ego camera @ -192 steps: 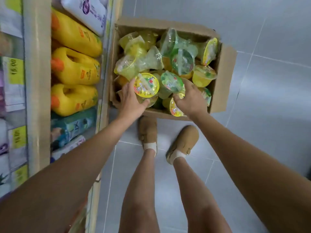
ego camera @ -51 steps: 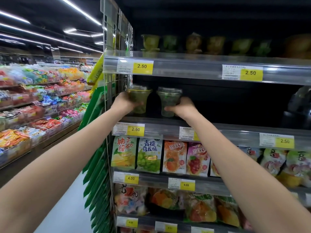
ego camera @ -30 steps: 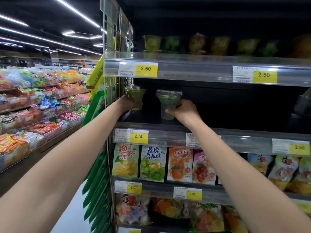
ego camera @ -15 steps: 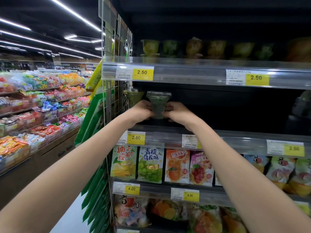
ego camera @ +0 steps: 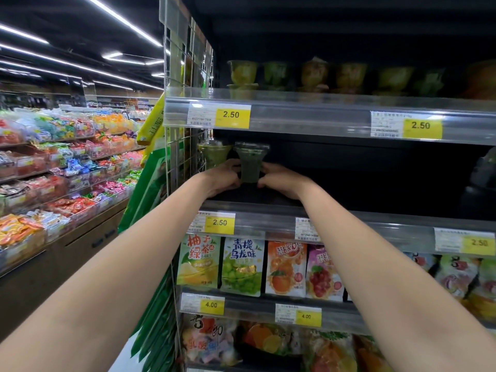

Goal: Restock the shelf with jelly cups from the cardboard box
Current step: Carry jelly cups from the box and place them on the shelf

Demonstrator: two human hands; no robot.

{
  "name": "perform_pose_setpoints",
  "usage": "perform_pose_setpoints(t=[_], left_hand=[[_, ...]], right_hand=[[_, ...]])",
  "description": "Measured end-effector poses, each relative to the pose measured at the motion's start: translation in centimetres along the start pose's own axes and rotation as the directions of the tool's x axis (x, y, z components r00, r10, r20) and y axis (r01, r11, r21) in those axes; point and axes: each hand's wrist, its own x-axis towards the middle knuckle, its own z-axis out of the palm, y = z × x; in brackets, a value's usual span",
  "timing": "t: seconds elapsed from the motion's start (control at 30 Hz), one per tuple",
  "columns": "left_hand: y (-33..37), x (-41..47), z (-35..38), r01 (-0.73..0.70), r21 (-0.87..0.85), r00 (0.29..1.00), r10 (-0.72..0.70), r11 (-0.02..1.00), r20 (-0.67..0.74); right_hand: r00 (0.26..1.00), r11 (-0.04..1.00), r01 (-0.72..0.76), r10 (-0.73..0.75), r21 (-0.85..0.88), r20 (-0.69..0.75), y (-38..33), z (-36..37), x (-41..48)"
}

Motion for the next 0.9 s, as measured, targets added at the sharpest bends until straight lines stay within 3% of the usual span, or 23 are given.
perform_pose_setpoints(t=[0.27, 0.47, 0.63, 0.9], left_hand=[[0.4, -0.9, 0.4, 0.011, -0.026, 0.997, -0.013, 1.0, -0.074], [0.3, -3.0, 0.0, -0.042, 0.178, 0.984, 0.071, 0.983, -0.163], [-0.1, -6.9, 2.2, -0.101, 0.561, 0.946, 0.254, 0.822, -0.201], [0.2, -14.9, 6.8, 0.036, 0.852, 0.937, 0.279, 0.523, -0.211]], right_hand=[[1.0, 0.998, -0.004, 0.003, -0.056, -0.028, -0.8, 0.0, -1.3], [0.997, 0.988, -0.01, -0.002, -0.156, -0.079, -1.5, -0.7, -4.1], [0.988, 0.945, 0.077, -0.115, -0.319, -0.102, -1.1, -0.9, -7.9], [0.984, 0.79, 0.121, -0.176, -0.601, -0.034, 0.1, -0.6, -16.2]])
